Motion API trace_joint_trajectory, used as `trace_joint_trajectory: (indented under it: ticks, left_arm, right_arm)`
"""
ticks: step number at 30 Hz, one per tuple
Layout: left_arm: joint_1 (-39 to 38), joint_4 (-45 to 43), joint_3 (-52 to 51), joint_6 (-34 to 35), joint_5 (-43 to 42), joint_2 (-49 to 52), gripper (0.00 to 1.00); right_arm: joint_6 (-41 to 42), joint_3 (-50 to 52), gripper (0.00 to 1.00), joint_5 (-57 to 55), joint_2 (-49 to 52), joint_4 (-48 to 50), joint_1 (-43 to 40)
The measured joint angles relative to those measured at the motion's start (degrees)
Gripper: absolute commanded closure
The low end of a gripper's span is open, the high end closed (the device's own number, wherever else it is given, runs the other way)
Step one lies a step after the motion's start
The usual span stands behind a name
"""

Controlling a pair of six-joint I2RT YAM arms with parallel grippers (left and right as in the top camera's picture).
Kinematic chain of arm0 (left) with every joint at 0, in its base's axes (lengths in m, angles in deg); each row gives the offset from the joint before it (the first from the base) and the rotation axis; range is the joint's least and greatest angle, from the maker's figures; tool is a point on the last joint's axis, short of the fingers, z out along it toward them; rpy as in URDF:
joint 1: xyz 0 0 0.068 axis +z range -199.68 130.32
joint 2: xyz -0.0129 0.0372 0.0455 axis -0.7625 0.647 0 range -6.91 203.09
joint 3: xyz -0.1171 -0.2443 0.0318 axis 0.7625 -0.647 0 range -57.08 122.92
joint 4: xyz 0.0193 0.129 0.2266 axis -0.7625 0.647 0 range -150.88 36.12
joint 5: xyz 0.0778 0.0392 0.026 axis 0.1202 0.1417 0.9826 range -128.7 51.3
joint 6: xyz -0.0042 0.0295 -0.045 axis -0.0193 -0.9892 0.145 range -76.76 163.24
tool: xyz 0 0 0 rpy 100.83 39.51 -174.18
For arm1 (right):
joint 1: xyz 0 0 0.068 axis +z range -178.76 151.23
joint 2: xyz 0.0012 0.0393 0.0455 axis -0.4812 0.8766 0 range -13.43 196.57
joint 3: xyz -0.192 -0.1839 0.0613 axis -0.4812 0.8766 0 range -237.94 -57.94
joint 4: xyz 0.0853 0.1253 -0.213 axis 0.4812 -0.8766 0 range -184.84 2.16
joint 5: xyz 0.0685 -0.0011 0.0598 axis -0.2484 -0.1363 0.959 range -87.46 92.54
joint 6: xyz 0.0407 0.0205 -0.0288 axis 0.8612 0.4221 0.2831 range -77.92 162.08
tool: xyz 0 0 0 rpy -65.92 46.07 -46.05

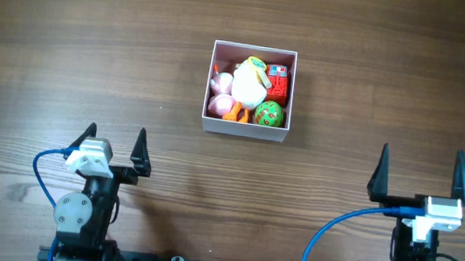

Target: Pack container

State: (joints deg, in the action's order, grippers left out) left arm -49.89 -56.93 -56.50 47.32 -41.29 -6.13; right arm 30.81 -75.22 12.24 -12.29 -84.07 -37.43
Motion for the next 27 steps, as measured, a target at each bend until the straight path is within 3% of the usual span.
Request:
trace_joint_trajectory:
  ticks: [8, 17, 27]
  left_arm:
    - [0.0, 0.0, 0.0, 0.0, 0.0, 0.0, 0.0]
    - [0.0, 0.0, 0.0, 0.0, 0.0, 0.0, 0.0]
    - [0.0, 0.0, 0.0, 0.0, 0.0, 0.0, 0.0]
  right_arm:
    - [0.0, 3.5, 0.0, 0.6, 0.0, 1.0, 0.0]
    - [-0.3, 15.6, 0.0, 1.4, -0.1, 13.7, 0.0]
    - [-0.4, 16.9, 0.0, 2.8, -0.2, 7.3, 0.0]
